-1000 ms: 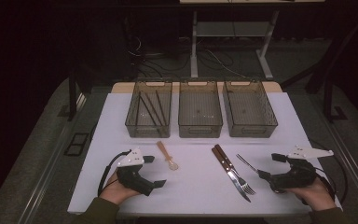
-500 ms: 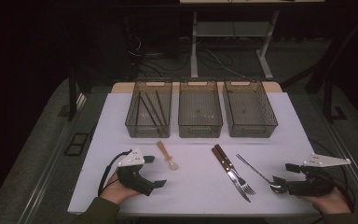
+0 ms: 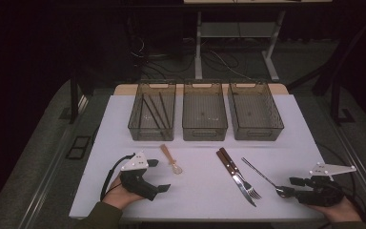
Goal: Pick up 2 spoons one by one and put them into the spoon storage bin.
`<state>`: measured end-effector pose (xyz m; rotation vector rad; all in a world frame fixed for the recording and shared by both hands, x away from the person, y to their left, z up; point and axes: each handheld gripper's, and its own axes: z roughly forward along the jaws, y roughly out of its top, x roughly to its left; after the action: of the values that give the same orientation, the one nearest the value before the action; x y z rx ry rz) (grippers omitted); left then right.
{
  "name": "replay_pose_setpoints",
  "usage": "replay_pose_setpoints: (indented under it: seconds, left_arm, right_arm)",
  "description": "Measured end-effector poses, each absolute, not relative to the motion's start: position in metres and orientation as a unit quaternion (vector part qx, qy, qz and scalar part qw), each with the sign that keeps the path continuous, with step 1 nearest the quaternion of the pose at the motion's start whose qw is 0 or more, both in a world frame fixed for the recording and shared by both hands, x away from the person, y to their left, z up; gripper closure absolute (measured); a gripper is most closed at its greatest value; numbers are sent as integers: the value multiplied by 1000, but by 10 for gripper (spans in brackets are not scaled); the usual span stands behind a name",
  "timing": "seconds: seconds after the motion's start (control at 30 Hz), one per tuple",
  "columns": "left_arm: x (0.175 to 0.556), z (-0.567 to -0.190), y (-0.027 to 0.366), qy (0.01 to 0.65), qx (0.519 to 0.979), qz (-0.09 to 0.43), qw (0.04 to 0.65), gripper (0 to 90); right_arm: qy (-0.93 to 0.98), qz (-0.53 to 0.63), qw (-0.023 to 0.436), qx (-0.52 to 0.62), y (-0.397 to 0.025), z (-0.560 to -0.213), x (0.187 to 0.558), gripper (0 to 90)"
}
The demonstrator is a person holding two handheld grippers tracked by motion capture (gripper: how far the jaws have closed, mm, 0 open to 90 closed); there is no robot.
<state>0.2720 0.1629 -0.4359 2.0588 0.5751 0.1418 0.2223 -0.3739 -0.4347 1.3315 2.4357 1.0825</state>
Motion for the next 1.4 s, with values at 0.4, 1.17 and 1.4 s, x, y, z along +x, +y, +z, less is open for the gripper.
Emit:
replay_pose_setpoints:
  seconds: [0.4,1.17,1.4]
  left_arm:
    - [272,-436,162,236,844,59,478,23]
    - [271,-436,162,234,846,59,476,23]
    - [271,-436,162,234,846,59,476,24]
  right_arm:
    - [824,346,63,444,-370,-439,223,547]
    - [853,309,86,412,-359,-441,222,582]
    - [860,304,98,398,-358,-442,221,621]
